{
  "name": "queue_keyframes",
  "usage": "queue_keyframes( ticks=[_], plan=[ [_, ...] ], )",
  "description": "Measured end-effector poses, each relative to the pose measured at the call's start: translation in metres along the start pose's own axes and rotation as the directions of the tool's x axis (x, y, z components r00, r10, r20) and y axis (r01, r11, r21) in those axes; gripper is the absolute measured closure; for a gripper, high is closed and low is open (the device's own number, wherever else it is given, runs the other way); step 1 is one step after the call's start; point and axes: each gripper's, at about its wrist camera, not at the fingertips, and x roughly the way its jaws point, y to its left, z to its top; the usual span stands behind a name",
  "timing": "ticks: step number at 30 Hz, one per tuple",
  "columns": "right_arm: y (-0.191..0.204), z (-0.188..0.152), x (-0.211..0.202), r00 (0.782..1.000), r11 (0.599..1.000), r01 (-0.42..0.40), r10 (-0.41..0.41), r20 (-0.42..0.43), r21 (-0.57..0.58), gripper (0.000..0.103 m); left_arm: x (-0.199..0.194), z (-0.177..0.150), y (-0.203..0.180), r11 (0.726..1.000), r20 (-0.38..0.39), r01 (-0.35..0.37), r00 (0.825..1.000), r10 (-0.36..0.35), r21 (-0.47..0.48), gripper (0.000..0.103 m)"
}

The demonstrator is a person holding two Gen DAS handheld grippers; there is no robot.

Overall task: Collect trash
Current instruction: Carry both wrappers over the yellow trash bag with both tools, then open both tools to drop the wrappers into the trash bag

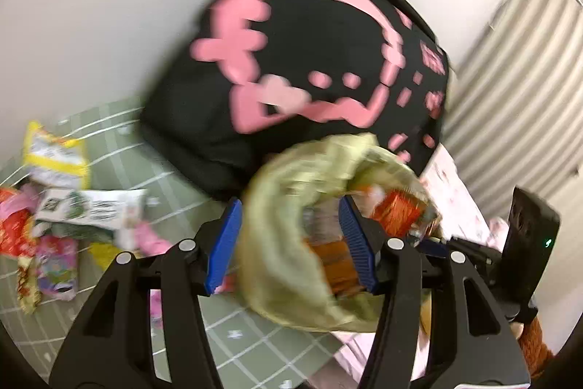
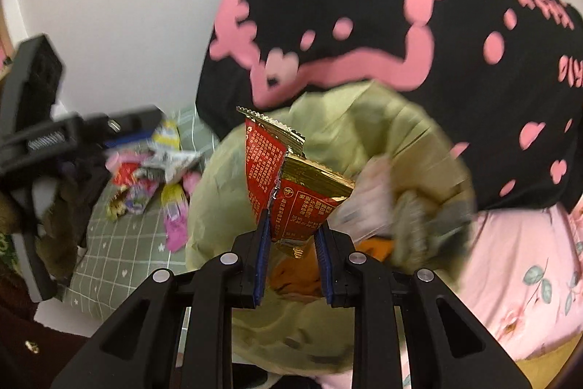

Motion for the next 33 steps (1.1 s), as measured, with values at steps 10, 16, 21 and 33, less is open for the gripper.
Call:
queue_keyframes(
  ticks=[10,16,21,33],
  plan=[
    [0.009,-0.005,0.024,0.992,0.989,0.126,-0.125,-0.022,0.071,0.056,-0.047,-0.029,0.099,0.979,0.012,-0.138,0.99,0.142,-0.152,0.05],
    [0.028,-0.003,0.014,0.987,0.986,0.154,-0.157,0.031,0.068,0.056,-0.071,-0.053,0.152,0.948,0.013,-0.217,0.974,0.226,-0.234,0.05],
    [0.06,0.004,0.011,0.987,0.991,0.129,-0.131,0.093,0.019,0.056,-0.093,-0.073,0.192,0.914,0.022,-0.296,0.949,0.314,-0.277,0.05],
    [0.148,0.013,0.055,0.993,0.987,-0.041,0.057,0.105,-0.153,0.051,-0.134,-0.12,0.256,0.835,-0.01,-0.392,0.907,0.421,-0.386,0.05]
  ],
)
